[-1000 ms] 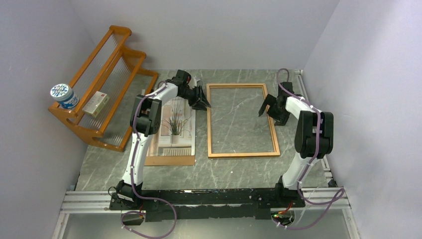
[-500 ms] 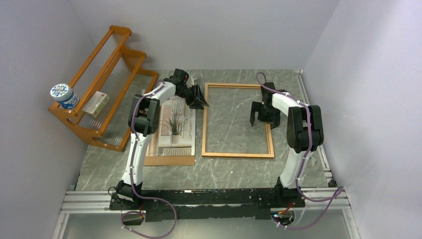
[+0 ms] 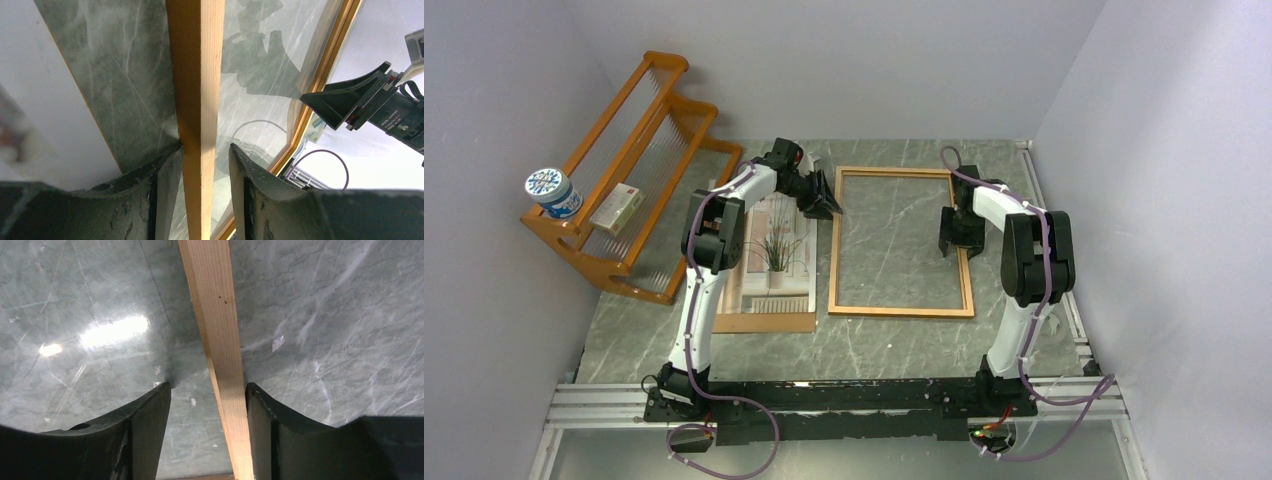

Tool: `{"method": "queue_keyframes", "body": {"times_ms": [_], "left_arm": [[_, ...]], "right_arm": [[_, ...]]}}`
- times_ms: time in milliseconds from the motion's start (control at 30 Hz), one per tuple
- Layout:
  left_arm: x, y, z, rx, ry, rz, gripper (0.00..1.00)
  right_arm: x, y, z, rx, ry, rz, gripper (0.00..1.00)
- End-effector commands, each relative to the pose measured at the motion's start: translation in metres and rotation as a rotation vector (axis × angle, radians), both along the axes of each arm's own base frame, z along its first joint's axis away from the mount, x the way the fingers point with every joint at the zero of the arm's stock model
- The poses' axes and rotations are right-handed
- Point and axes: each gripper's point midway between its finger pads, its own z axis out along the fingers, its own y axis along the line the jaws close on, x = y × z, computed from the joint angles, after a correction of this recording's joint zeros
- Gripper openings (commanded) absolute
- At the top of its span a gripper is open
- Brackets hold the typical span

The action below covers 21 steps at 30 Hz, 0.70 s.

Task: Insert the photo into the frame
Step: Place the photo frame item in the photo frame.

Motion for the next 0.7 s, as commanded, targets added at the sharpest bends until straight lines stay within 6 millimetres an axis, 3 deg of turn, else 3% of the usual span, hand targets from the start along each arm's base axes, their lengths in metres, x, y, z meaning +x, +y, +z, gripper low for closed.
{"method": "queue_keyframes", "body": {"times_ms": [0,233,367,500,667], "left_arm": [[-0.015,0.024,-0.053,0.183,0.05,0.014,0.48],[-0.02,0.027,-0.058,0.2,0.065,0.006,0.5],[-0.024,0.027,-0.059,0.216,0.068,-0.007,0.5],[-0.026,0.032,-0.064,0.273,0.073,-0.006,0.43],[-0.016,0.04,-0.042,0.317,0.001,0.008,0.49]], "right_arm": [[0.003,0.02,-0.002,0.072,-0.014,-0.016,0.59],[0.016,0.047,0.018,0.32,-0.114,-0.067,0.65],[0.017,0.047,0.022,0.376,-0.137,-0.09,0.69],[0.017,0.032,0.024,0.288,-0.136,-0.132,0.79],[0.019,-0.007,0.049,0.054,-0.195,-0.25,0.9]]}}
